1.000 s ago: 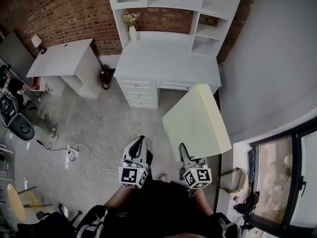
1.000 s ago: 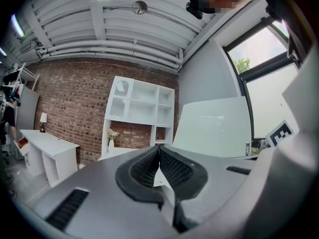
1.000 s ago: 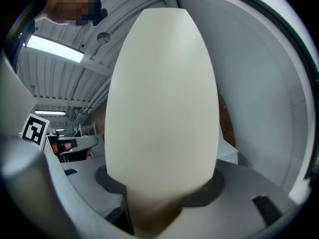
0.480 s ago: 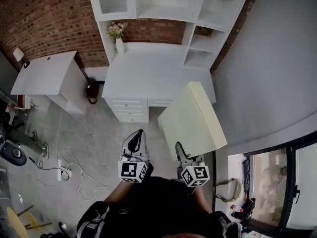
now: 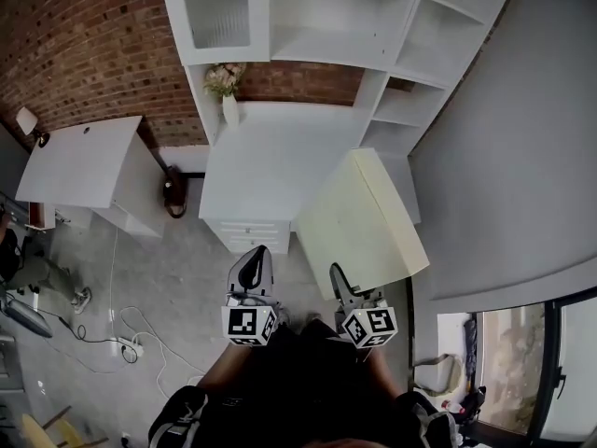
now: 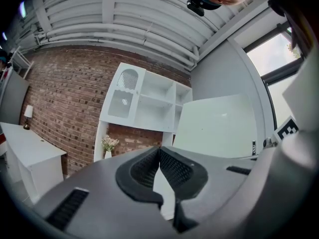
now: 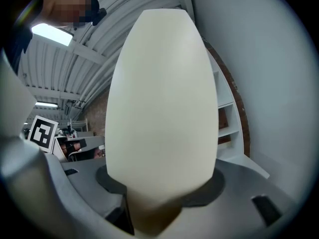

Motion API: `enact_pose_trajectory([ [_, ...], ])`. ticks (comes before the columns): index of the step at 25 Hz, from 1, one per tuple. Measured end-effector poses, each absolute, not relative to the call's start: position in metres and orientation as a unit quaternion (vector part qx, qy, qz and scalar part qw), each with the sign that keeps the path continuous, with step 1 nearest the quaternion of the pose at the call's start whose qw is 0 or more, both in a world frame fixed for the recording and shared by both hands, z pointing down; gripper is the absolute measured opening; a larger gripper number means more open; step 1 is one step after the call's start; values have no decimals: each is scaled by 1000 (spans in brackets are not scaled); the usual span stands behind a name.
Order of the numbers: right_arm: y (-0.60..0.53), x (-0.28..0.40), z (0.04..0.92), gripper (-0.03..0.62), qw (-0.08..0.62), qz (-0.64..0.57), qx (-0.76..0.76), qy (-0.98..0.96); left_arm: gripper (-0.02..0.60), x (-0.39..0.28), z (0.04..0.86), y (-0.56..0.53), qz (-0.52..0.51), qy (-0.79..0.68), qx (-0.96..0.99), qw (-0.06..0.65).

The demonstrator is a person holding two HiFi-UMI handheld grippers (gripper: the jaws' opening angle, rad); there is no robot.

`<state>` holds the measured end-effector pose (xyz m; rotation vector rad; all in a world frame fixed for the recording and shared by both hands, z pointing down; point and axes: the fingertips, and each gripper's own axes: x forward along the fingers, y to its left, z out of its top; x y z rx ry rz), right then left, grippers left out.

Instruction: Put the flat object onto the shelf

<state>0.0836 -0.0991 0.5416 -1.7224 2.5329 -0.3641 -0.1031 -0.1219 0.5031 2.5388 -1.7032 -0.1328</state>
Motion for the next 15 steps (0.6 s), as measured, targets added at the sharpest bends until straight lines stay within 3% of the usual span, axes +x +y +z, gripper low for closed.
enact_pose_trajectory([
  [15, -231, 87, 483, 273, -13, -31, -533, 845, 11, -114, 494, -223, -51, -581, 812, 38],
])
